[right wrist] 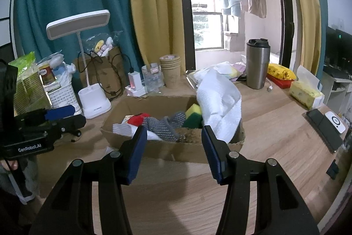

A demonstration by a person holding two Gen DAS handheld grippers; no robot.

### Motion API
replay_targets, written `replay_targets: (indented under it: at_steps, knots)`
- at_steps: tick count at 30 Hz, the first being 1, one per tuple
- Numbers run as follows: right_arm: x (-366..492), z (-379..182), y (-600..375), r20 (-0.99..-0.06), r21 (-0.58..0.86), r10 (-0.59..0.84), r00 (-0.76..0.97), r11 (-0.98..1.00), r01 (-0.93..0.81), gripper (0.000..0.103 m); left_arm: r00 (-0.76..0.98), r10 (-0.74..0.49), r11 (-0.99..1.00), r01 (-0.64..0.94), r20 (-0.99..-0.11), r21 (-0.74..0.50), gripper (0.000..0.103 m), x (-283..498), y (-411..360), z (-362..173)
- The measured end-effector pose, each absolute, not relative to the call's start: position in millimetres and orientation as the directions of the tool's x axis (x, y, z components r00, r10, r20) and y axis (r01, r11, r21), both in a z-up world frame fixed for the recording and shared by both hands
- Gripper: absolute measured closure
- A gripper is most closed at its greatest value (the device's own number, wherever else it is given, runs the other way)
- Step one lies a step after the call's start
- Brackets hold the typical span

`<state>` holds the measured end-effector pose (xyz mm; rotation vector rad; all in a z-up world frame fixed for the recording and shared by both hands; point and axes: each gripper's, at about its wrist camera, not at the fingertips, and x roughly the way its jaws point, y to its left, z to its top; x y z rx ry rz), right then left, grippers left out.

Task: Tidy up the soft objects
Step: 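Withdraw both grippers and move the right gripper to the cotton swab bag, then close the right gripper on the clear cotton swab bag and lift it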

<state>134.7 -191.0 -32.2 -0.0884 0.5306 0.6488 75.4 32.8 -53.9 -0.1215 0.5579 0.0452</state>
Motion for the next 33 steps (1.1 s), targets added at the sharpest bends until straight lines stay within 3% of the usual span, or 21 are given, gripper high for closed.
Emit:
replay_targets:
  at_steps: [11, 33]
  knots:
    - [125, -55, -148, -0.555, 0.072, 0.56, 0.615, 0.769, -0.635, 0.048, 0.835, 0.003, 0.986, -0.095, -0.55, -0.14, 0.043, 62, 57, -71]
    - [137, -111, -63, -0.711, 0.187, 0.574, 0.406, 0.711, -0.678, 0.048, 0.826, -0.009, 0.969, -0.132, -0.564, -0.209, 0.043, 56, 85, -90]
